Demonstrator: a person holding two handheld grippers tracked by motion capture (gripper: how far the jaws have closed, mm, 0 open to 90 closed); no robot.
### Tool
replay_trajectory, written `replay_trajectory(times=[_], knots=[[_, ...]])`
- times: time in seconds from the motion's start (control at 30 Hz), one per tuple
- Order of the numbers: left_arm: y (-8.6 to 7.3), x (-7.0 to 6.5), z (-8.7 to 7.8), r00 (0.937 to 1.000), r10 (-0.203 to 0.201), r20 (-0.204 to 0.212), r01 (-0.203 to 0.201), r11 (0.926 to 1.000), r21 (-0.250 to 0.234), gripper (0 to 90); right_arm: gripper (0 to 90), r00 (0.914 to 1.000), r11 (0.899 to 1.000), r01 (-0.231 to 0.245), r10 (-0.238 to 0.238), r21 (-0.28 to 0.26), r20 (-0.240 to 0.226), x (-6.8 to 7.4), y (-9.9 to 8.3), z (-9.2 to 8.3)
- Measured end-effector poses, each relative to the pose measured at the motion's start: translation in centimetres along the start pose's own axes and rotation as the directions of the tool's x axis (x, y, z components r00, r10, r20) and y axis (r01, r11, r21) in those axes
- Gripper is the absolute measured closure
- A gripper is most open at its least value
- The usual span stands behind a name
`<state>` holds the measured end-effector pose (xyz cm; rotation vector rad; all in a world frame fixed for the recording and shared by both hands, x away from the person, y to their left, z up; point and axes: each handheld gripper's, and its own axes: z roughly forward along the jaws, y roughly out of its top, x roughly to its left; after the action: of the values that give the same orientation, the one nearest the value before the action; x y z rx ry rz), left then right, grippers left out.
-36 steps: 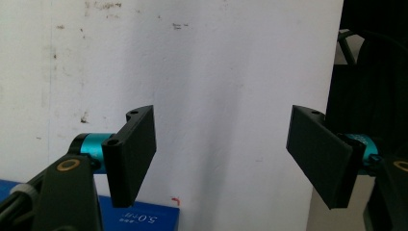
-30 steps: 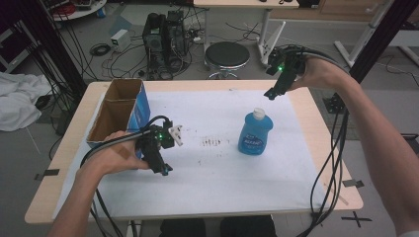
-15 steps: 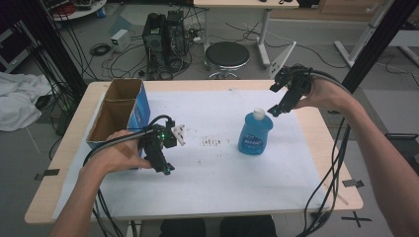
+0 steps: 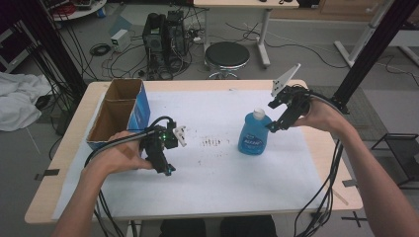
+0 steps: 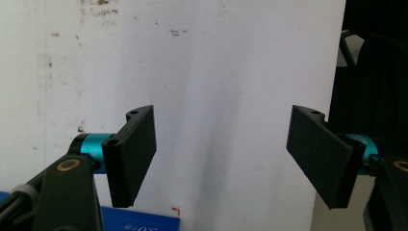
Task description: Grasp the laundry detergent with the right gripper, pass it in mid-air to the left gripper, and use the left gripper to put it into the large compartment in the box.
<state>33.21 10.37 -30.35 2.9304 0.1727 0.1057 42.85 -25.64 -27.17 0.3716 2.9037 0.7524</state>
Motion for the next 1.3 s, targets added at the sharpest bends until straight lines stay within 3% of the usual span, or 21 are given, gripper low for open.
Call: replay_trajectory(times=[0.07, 0.13, 0.47, 0.6, 1.3], knots=[[0.1, 0.1, 0.0, 0.9998, 0.018, 0.01, -0.018, 0.9998, 0.012, 26.0, 13.6, 0.9996, 1.0, -0.026, 0.025, -0.006, -0.008, 0.1, -0.7, 1.1], [0.0, 0.0, 0.1, 1.0, 0.002, 0.003, -0.002, 1.0, -0.004, 26.0, 13.6, 0.9997, 1.0, -0.021, 0.021, -0.011, -0.015, 0.1, -0.9, 1.3], [-0.2, 0.1, 0.3, 1.0, -0.001, 0.003, 0.001, 1.0, -0.001, 26.0, 13.6, 0.993, 0.99, -0.111, 0.107, -0.09, -0.049, 0.2, -2.9, 3.6], [-0.2, 0.0, 0.5, 0.9998, -0.017, 0.007, 0.017, 0.9998, -0.011, 26.0, 13.6, 0.9914, 0.988, -0.123, 0.119, -0.092, -0.056, 0.3, -3.3, 4.4], [-0.2, 0.1, 0.7, 1.0, -0.004, 0.007, 0.004, 1.0, 0.005, 26.0, 13.7, 0.9894, 0.978, -0.135, 0.125, -0.159, -0.074, 0.5, -4.2, 6.8]])
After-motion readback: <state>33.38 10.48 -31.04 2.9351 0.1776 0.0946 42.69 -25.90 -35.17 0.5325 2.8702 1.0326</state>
